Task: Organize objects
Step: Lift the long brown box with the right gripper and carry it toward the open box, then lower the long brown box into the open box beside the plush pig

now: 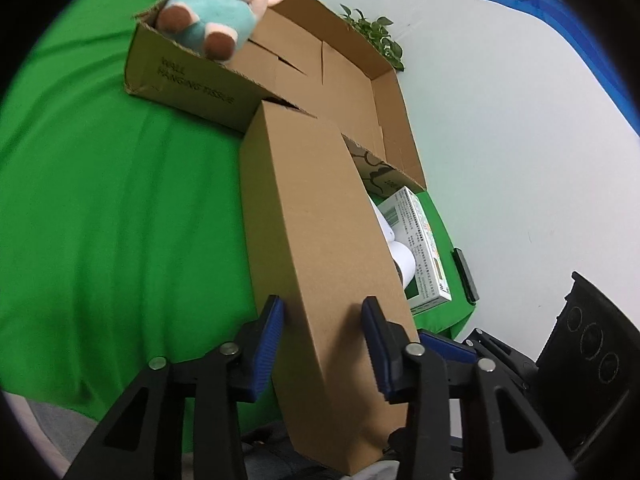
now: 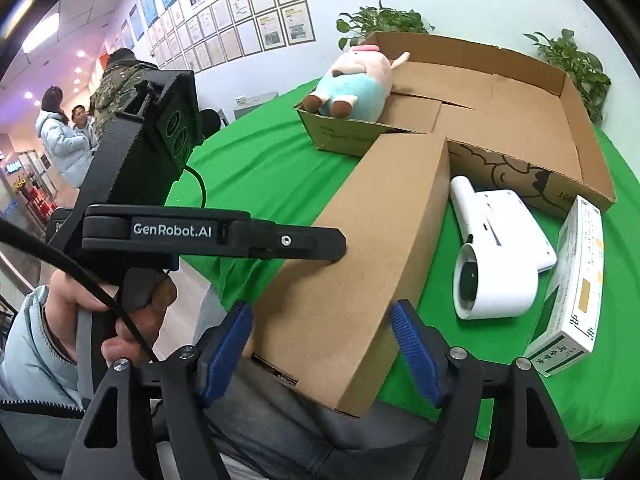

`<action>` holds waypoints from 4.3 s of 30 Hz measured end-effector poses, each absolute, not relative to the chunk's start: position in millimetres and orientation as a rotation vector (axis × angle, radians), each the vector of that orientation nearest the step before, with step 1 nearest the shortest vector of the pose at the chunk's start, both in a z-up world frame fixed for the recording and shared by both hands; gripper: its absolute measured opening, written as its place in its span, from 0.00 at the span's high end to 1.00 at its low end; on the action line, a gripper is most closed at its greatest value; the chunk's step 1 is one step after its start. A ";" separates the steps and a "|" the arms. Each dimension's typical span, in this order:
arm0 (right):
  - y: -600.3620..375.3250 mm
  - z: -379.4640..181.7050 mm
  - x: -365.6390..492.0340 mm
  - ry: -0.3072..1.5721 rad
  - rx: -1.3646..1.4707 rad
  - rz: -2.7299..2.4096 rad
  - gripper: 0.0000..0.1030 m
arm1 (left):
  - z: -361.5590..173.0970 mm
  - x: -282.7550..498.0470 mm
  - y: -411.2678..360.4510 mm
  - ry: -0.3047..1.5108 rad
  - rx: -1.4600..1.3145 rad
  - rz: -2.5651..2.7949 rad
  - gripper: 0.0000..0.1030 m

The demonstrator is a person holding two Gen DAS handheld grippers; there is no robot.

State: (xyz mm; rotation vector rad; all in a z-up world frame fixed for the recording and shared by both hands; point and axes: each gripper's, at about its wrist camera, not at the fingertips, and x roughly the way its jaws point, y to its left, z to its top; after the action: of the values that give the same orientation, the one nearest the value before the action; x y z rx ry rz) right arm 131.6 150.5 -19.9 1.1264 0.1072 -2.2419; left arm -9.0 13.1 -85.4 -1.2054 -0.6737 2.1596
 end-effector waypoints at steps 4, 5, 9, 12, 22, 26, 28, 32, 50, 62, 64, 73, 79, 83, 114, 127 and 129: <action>151.5 -15.2 133.0 0.059 1.104 -2.225 0.35 | -84.8 -6.4 8.1 -0.680 -1.197 2.170 0.64; 150.4 -12.3 134.1 0.057 1.085 -2.226 0.35 | -85.8 -6.5 6.0 -0.695 -1.194 2.164 0.64; 144.0 -5.0 136.5 0.035 1.036 -2.178 0.42 | -91.8 -8.5 -1.5 -0.771 -1.185 2.117 0.73; 126.8 -9.0 139.1 0.049 1.043 -2.105 0.48 | -99.8 -9.9 -1.9 -0.825 -1.177 2.049 0.82; 164.1 -15.5 133.0 -0.072 1.069 -2.219 0.02 | -101.9 -10.7 -2.3 -0.771 -1.259 2.115 0.53; 167.2 -27.7 130.8 -0.088 1.148 -2.174 0.02 | -106.7 -12.2 -0.8 -0.785 -1.287 2.054 0.45; 159.4 -34.4 131.7 -0.074 1.177 -2.139 0.02 | -111.5 -11.7 5.0 -0.784 -1.304 2.014 0.43; 147.0 -40.7 130.5 -0.010 1.195 -2.160 0.00 | -119.6 -11.6 10.7 -0.834 -1.304 1.953 0.43; 134.7 -42.4 132.1 0.128 1.225 -2.236 0.10 | -114.2 -8.2 -4.0 -0.824 -1.276 1.969 0.43; 165.3 -34.9 118.6 -0.093 1.249 -2.178 0.57 | -123.1 -5.3 -8.8 -0.873 -1.293 1.998 0.34; 164.7 -35.8 118.6 -0.080 1.255 -2.179 0.55 | -124.0 -4.9 -7.8 -0.861 -1.299 2.010 0.34; 136.6 -40.6 127.6 -0.003 1.272 -2.120 0.03 | -127.6 -5.6 -8.4 -0.877 -1.336 1.983 0.33; 119.0 -47.1 127.3 0.146 1.282 -2.215 0.01 | -128.2 -8.0 -12.9 -0.889 -1.368 1.952 0.34; 123.5 -47.9 128.1 0.164 1.255 -2.254 0.09 | -128.2 -8.1 -14.5 -0.880 -1.373 1.945 0.34; 164.3 -43.0 127.5 -0.179 1.275 -2.175 0.19 | -136.7 -7.6 -10.0 -0.919 -1.386 1.879 0.29; 163.7 -10.9 129.6 -0.138 1.110 -2.272 0.19 | -105.9 -3.0 -24.6 -0.869 -1.253 1.953 0.29; 164.4 -2.7 129.5 -0.143 1.075 -2.287 0.19 | -95.1 -3.7 -25.5 -0.842 -1.229 1.974 0.29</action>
State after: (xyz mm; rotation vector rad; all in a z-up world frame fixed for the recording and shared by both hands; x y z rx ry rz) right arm 129.5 164.4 -2.7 1.0752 -0.1432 -2.2867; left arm -3.7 -25.5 -95.1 -1.2293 -0.8424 1.9744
